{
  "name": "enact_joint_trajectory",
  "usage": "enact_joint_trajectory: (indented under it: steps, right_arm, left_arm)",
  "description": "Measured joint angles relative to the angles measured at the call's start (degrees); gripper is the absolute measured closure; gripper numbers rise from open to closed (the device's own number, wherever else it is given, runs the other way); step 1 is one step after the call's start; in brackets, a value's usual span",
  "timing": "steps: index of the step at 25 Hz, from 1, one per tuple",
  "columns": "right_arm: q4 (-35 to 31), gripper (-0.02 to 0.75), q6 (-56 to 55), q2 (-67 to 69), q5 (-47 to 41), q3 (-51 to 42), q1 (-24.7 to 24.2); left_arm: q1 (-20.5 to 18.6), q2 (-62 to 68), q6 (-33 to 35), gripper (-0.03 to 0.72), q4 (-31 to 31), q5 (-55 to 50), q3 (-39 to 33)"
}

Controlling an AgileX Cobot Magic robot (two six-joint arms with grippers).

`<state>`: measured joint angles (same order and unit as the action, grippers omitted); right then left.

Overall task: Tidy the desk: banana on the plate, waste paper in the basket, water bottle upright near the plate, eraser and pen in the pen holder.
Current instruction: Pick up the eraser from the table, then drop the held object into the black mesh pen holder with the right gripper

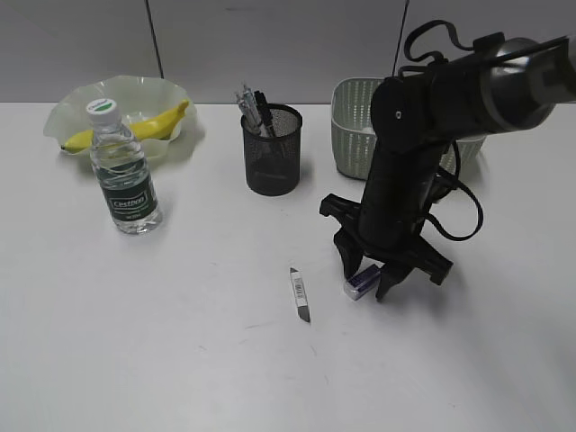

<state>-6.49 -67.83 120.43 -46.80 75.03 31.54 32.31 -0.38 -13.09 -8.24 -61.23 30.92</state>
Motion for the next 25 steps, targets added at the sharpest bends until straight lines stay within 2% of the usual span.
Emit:
enact_joint_trajectory:
  steps: [6, 11, 14, 20, 25]
  right_arm:
    - [1.6, 0.448, 0.0, 0.3, 0.7, 0.0, -0.4]
    - [-0.8, 0.465, -0.1, 1.9, 1.0, 0.4, -0.4]
    - [-0.9, 0.541, 0.1, 2.2, 0.1, 1.2, -0.4]
    - [2.9, 0.539, 5.1, 2.9, -6.1, 8.0, -0.4]
    - [6.2, 0.539, 13.2, 2.3, -5.9, 17.8, -0.1]
  left_arm:
    - [0.0, 0.0, 0.0, 0.459, 0.0, 0.0, 0.0]
    - [0.0, 0.0, 0.0, 0.459, 0.0, 0.0, 0.0]
    - [0.0, 0.0, 0.0, 0.458, 0.0, 0.0, 0.0]
    - [0.0, 0.0, 0.0, 0.458, 0.0, 0.0, 0.0]
    - [0.0, 0.0, 0.0, 0.458, 0.0, 0.0, 0.0]
